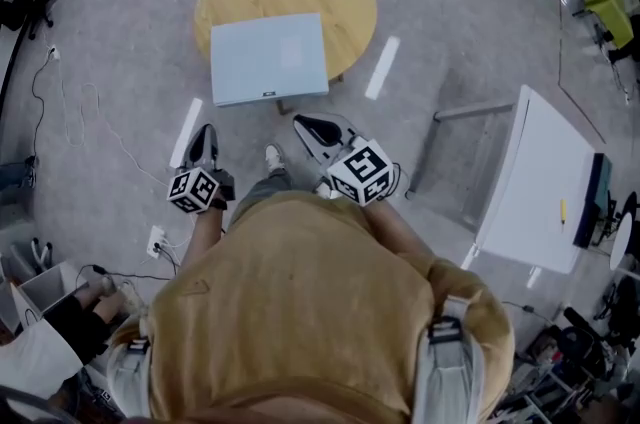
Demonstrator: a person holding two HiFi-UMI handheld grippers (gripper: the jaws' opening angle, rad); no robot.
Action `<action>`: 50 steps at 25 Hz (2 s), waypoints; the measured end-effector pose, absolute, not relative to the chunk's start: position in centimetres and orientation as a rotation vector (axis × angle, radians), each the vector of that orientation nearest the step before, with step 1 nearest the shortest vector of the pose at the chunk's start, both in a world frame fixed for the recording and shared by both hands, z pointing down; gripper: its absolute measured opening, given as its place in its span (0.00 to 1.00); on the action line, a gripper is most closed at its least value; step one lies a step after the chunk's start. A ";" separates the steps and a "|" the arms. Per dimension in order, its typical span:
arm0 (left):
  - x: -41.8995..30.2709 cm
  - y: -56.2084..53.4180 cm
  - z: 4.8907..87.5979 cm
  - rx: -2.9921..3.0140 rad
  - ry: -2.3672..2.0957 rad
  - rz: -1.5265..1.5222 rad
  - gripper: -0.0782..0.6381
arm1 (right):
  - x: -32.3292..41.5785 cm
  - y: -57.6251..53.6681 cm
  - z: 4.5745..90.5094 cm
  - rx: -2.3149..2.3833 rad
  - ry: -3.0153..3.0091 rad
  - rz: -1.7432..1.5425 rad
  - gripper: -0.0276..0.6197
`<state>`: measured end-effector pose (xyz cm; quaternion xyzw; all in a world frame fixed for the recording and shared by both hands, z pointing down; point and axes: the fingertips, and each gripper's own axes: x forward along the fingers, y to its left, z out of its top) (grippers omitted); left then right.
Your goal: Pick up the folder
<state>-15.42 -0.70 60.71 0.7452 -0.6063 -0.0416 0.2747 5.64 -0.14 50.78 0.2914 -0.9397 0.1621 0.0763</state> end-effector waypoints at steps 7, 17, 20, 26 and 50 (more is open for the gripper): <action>-19.3 -5.6 62.2 2.028 -1.556 -0.075 0.11 | 2.5 -5.3 50.8 0.935 -2.781 0.494 0.04; -21.6 -9.6 67.4 2.028 -1.249 -0.118 0.11 | -2.2 -10.3 51.3 1.000 -2.702 0.499 0.04; -21.5 -9.6 69.3 2.005 -1.132 -0.131 0.15 | -2.5 -11.0 51.5 1.030 -2.688 0.513 0.04; -20.4 -9.6 71.9 1.873 -0.980 -0.236 0.43 | -2.1 -12.4 51.8 1.037 -2.690 0.528 0.04; -15.3 -15.6 76.4 1.523 -0.874 -0.647 0.69 | 3.4 -13.5 51.5 1.032 -2.619 0.525 0.04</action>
